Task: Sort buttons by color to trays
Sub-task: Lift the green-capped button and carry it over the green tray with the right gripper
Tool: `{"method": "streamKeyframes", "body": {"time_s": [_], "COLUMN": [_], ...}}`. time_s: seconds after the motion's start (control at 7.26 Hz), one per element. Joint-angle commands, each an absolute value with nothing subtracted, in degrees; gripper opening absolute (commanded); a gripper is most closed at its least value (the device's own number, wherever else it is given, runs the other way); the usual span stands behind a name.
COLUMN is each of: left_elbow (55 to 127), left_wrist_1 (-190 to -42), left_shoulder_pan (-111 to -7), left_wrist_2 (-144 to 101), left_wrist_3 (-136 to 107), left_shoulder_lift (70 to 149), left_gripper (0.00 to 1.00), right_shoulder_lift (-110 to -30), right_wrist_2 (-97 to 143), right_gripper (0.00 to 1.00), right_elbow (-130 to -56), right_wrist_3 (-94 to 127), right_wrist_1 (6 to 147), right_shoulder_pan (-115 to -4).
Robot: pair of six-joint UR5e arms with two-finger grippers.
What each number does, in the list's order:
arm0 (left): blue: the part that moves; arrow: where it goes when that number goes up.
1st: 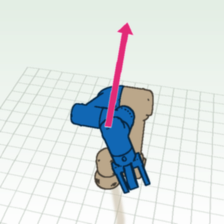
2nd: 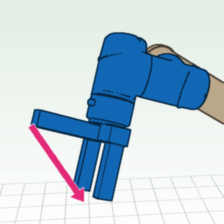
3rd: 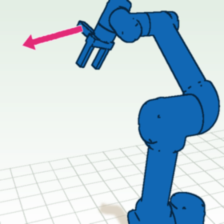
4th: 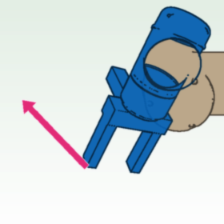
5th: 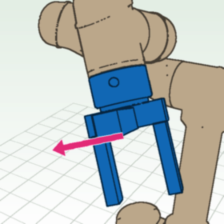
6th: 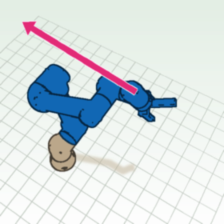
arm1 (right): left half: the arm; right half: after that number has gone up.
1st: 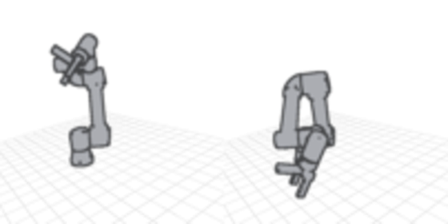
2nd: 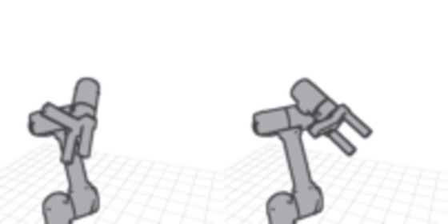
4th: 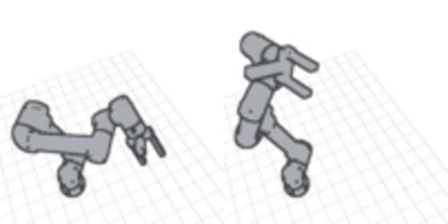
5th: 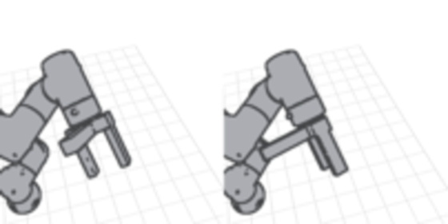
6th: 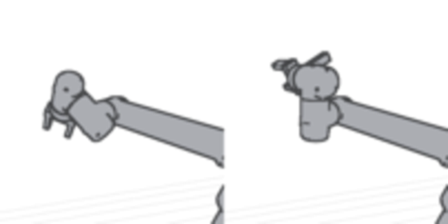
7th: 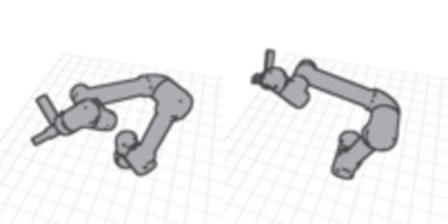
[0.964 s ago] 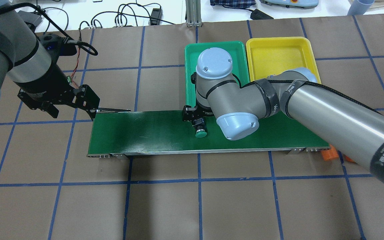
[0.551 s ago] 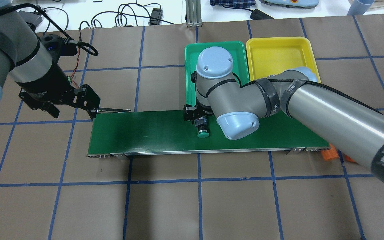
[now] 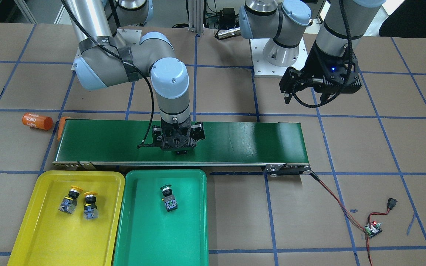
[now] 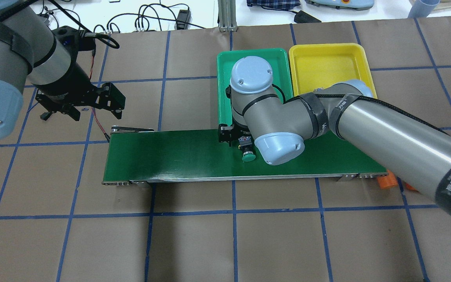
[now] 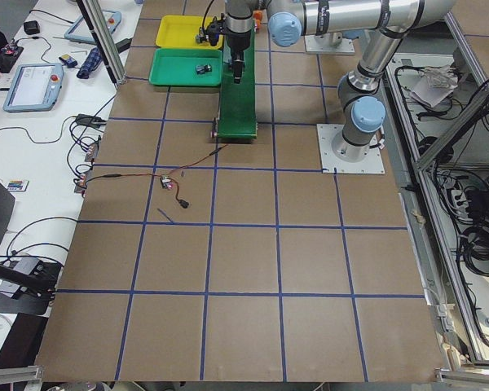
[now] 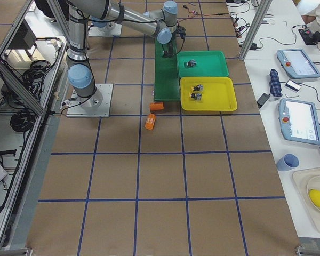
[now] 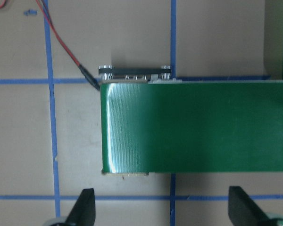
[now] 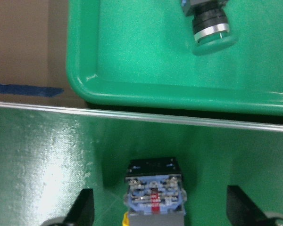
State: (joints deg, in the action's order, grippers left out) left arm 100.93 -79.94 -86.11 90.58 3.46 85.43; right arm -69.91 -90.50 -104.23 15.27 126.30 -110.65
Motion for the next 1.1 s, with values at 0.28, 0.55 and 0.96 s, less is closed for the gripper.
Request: {"method": "streamKeyframes", "body": {"time_s": [0.28,0.55,0.96], "left_elbow": [100.55,100.02,99.93], "left_wrist_1": [-77.34,-77.17,-77.08], "left_shoulder_pan": [-87.28,-87.36,-87.36], "left_wrist_2": [91.05,90.70,90.35], "left_wrist_3": [3.16,3.08,3.08], "left_shoulder_lift": [84.30,84.64,84.21], "left_gripper": [1.00,1.00,1.00], "right_shoulder_lift": [-70.13,-70.31,-69.70], "right_wrist_2": [-94.49,-94.65,-93.96], "right_gripper": [0.00,0.00,0.00], "right_elbow": [-103.71,-103.62,-97.59], "right_wrist_3": [12.39,12.39,12.22], "right_wrist_1": [126.30,126.39,125.42], "right_shoulder_pan": [-110.57,-110.57,-109.78]}}
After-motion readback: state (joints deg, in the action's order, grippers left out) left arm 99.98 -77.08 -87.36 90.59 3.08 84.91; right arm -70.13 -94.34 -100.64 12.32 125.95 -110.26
